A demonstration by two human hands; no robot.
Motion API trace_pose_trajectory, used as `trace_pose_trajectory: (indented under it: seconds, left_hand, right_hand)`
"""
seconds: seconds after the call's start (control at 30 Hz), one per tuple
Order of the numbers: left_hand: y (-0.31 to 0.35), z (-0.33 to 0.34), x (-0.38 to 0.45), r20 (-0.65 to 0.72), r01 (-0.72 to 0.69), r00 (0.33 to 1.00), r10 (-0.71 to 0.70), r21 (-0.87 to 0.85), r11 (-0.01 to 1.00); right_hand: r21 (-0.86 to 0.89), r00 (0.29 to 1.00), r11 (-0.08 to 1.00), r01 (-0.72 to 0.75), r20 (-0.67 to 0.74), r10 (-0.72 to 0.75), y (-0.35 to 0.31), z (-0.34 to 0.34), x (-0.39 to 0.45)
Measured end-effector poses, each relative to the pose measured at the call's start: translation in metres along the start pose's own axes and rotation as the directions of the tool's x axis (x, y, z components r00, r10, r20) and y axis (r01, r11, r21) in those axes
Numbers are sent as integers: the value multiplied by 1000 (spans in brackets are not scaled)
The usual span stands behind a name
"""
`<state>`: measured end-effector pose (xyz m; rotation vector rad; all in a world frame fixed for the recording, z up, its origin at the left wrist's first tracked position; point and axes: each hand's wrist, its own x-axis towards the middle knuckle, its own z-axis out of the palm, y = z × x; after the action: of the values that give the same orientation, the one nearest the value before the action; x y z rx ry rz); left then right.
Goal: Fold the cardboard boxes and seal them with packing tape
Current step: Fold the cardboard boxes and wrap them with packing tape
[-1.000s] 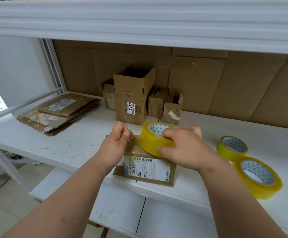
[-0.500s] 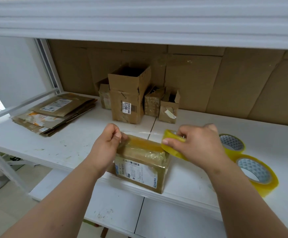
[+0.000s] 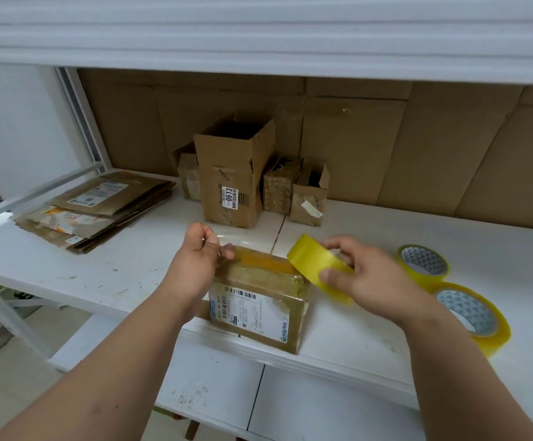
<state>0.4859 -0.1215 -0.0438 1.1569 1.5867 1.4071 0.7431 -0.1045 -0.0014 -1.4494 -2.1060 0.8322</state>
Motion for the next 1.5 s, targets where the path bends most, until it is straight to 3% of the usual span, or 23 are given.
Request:
trace_pose_trajectory:
  seconds: [0.1, 0.17, 0.3, 0.4, 0.53, 0.63, 0.7, 0.93, 1.23, 1.5]
  left_hand:
    - [-1, 2, 2, -20, -1, 1000, 1, 1, 1000]
    - [-1, 2, 3, -56, 13, 998, -16, -52, 999]
    - [-1, -7, 7, -71, 94, 990, -121, -307, 947]
    - [0, -18, 10, -7, 165, 983, -183, -397, 903]
    - [4, -23, 10, -23, 120, 991, -133, -314, 942]
    - [4, -29, 10, -88, 23, 996, -28, -59, 998]
    - [3, -34, 11, -56, 22, 998, -21, 10, 1000]
    - [-4, -34, 22, 56, 144, 988, -143, -19, 989]
    - [13, -30, 29, 138, 79, 988, -73, -35, 996]
    - [4, -27, 35, 124, 181, 976, -180, 8, 983]
  right_hand:
    - [-46, 982, 997, 60, -176, -67, -17, -4, 4]
    - [-45, 968, 992, 122, -215, -129, -30, -5, 4]
    - [-88, 991, 988, 128, -26, -131, -41, -5, -2]
    - [-189, 995, 977, 100, 14, -99, -37, 0, -7]
    - [-248, 993, 961, 118, 14, -119, -26, 10, -9]
    - [-227, 993, 968, 104, -29, -114, -13, 17, -13]
    - [-195, 989, 975, 107, -81, -125, -8, 18, -15]
    - [-217, 979, 968, 126, -128, -157, -8, 13, -16]
    - [-110, 983, 982, 154, -88, -164, -6, 20, -19]
    - [-79, 980, 987, 143, -132, -152, -4, 23, -16]
